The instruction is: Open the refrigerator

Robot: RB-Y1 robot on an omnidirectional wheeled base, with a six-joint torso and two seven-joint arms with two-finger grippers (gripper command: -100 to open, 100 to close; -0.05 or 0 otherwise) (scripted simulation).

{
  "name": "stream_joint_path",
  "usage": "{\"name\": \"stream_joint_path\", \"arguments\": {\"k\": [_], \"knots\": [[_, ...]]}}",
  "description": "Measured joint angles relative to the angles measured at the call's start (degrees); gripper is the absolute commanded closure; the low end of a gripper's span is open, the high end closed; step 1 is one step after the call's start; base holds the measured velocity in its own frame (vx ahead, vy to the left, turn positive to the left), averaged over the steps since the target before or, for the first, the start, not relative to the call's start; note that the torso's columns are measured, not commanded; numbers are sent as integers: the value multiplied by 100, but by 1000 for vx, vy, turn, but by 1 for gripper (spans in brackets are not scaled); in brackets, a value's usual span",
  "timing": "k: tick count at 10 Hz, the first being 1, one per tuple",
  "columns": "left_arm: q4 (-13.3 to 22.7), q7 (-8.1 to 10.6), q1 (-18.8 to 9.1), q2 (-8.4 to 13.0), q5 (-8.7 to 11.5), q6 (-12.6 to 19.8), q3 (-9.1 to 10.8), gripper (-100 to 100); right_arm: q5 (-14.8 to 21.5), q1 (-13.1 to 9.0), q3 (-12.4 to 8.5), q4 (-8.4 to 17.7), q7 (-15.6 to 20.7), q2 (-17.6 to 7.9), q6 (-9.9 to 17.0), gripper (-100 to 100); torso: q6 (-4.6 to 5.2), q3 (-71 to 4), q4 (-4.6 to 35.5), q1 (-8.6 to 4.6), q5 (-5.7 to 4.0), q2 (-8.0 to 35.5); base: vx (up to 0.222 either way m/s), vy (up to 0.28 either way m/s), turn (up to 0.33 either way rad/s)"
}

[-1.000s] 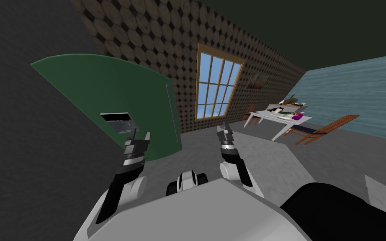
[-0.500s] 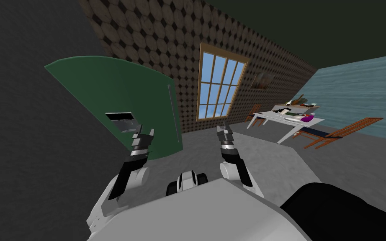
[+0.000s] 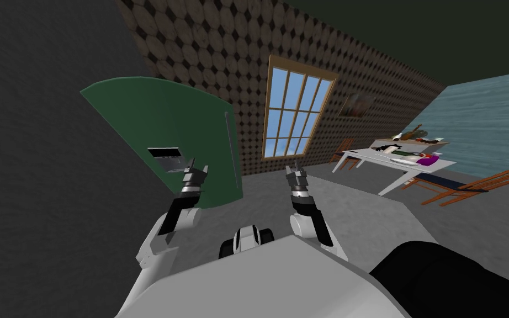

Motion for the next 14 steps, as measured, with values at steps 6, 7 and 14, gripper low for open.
{"name": "stream_joint_path", "arguments": {"k": [6, 7, 14], "knots": [[460, 261, -921, 31, 26, 692, 41, -100, 0, 0, 0, 0, 0, 0, 0, 0, -1, -1, 0, -1, 0, -2, 21, -19, 58], [575, 338, -1112, 90, 58, 822, 77, -100, 0, -1, 0, 0, 0, 0, 0, 0, 3, -2, -1, -1, -1, -2, 12, -12, -4], [1102, 661, -2210, 131, 104, 1611, 158, -100, 0, -1, 0, 0, 0, 0, 0, 0, 3, 4, 2, 1, 0, 7, 24, -23, 77]]}}
